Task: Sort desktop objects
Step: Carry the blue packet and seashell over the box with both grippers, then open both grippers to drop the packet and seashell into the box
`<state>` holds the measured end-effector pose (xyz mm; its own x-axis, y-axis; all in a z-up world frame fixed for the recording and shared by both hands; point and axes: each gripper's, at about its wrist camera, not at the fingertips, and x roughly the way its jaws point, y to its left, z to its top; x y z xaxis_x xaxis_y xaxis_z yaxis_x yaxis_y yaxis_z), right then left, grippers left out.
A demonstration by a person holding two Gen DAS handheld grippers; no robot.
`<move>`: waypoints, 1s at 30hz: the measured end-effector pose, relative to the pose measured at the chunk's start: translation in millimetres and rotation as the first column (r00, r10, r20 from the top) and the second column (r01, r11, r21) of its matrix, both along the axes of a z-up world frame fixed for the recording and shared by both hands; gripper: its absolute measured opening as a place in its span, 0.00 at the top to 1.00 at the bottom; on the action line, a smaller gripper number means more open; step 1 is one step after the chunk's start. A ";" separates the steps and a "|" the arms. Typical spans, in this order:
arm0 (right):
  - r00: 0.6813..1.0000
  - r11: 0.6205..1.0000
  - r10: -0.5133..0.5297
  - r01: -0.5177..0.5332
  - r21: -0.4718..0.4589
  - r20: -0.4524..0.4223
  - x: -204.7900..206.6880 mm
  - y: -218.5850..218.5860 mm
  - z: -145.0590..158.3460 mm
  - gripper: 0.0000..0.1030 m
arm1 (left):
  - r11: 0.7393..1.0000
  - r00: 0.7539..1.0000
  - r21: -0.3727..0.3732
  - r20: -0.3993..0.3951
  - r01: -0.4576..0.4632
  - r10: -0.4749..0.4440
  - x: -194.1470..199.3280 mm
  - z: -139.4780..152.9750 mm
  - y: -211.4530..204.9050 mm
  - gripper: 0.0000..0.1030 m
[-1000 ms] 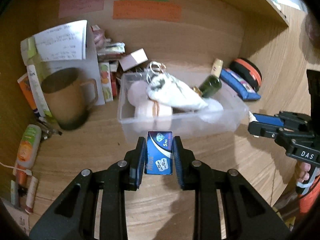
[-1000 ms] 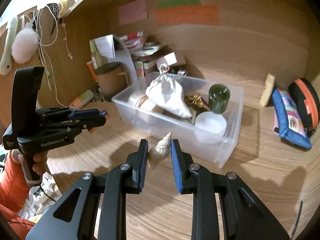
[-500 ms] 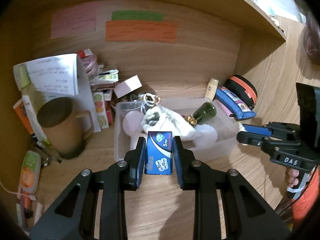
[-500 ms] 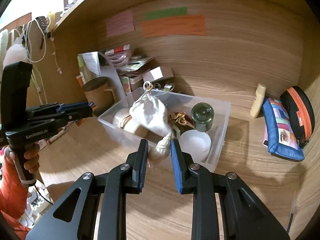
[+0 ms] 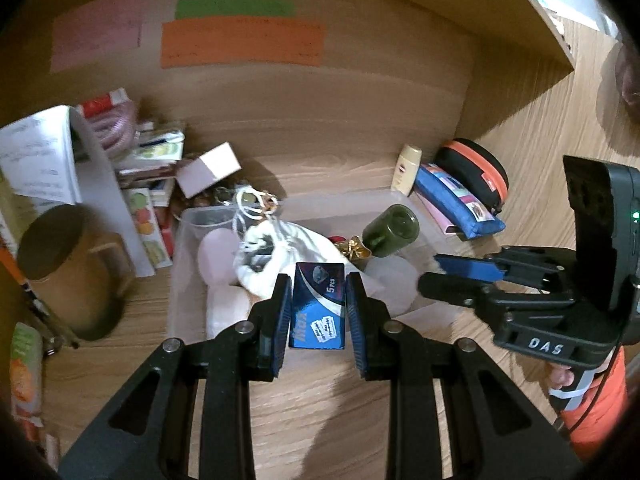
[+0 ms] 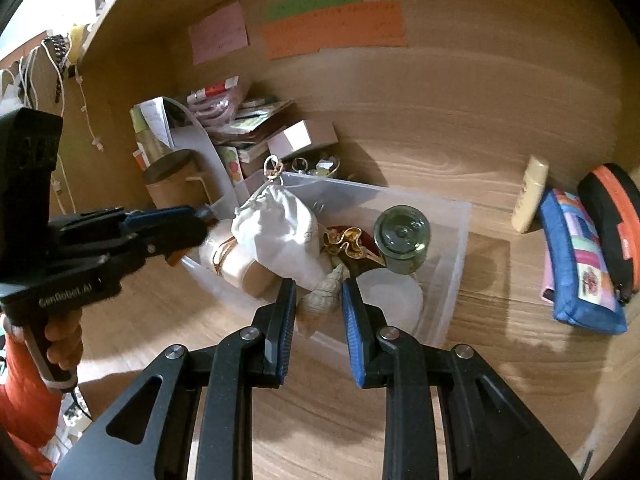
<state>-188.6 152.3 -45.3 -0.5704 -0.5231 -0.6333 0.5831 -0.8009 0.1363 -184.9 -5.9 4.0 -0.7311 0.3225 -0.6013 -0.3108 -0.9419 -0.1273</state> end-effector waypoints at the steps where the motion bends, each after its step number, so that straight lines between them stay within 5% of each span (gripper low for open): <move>1: 1.000 1.000 0.002 -0.002 0.003 0.000 -1.6 -1.6 -1.4 0.80 | 1.000 1.000 -0.001 0.006 0.007 -0.007 -2.4 -2.0 2.6 0.74; 19: 0.999 0.994 0.039 -0.041 0.103 0.020 -25.7 -21.6 -23.7 0.80 | 0.998 0.990 0.009 0.126 0.059 -0.060 -39.7 -34.1 18.8 0.74; 30: 0.999 0.989 0.053 -0.053 0.140 0.003 -23.9 -32.9 -20.0 0.79 | 0.997 0.989 0.027 0.130 0.065 -0.069 -38.5 -32.5 12.2 0.74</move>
